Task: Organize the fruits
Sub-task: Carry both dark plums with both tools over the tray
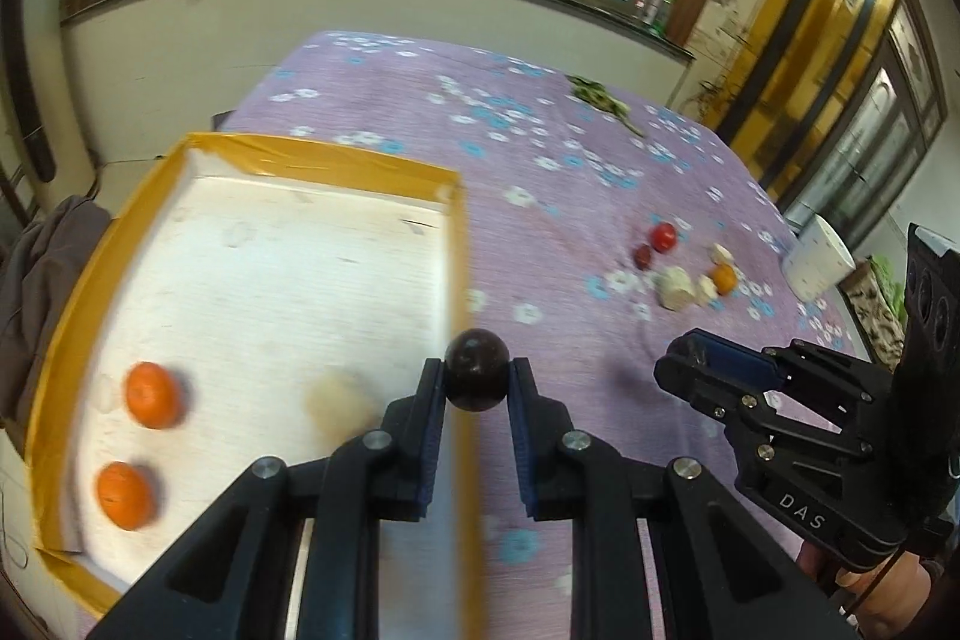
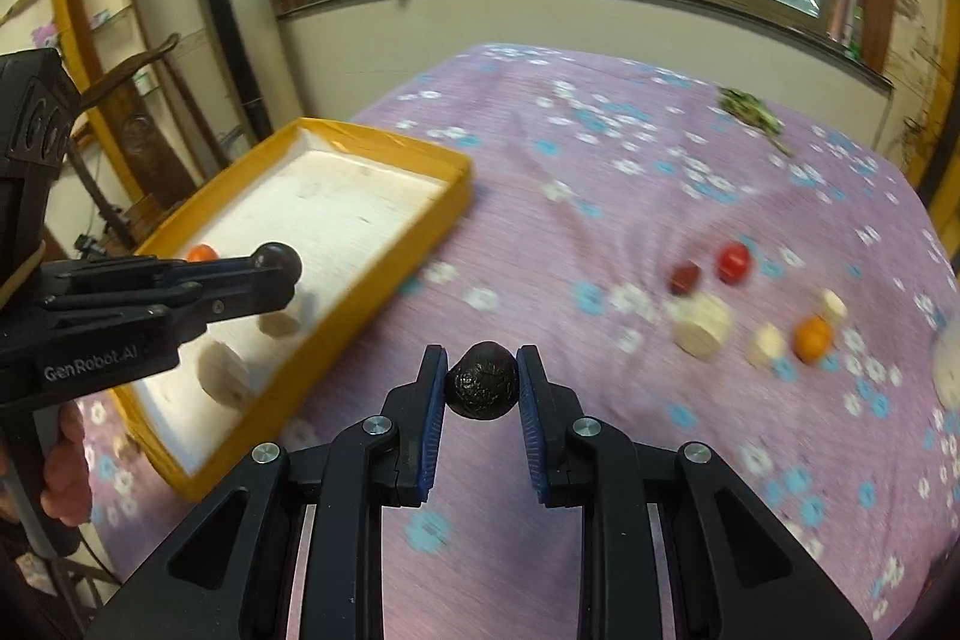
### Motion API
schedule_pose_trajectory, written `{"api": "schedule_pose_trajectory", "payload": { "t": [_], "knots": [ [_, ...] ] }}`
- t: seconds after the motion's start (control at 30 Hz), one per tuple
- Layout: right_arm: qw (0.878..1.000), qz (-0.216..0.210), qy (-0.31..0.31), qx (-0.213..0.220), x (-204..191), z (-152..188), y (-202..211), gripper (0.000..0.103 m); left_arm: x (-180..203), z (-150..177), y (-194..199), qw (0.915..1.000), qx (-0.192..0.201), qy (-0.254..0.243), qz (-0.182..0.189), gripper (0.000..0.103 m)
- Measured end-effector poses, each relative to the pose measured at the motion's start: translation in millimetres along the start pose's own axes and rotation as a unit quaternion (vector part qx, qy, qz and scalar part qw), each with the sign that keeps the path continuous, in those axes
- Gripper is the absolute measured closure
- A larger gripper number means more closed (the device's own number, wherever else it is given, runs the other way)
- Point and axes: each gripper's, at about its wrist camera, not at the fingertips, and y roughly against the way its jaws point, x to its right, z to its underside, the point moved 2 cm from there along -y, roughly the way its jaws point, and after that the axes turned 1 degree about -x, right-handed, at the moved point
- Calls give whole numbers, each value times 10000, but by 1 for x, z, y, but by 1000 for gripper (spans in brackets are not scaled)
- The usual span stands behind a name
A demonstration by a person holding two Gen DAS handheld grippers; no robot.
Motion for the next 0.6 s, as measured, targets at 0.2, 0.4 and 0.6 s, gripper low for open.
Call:
{"api": "schedule_pose_trajectory", "payload": {
  "t": [0.2, 0.4, 0.6],
  "knots": [
    [9993, -226, 309, -49, -33, -22, -20, 81, -37, -6, 7, 9996, 74, 211, -192, 80],
    [9975, -428, 526, -187, -60, -42, -49, 81, -70, -15, 8, 9984, 99, 358, -432, 80],
    [9957, -563, 625, -397, -82, -57, -88, 81, -106, -28, -11, 9959, -73, 533, -729, 80]
  ]
}}
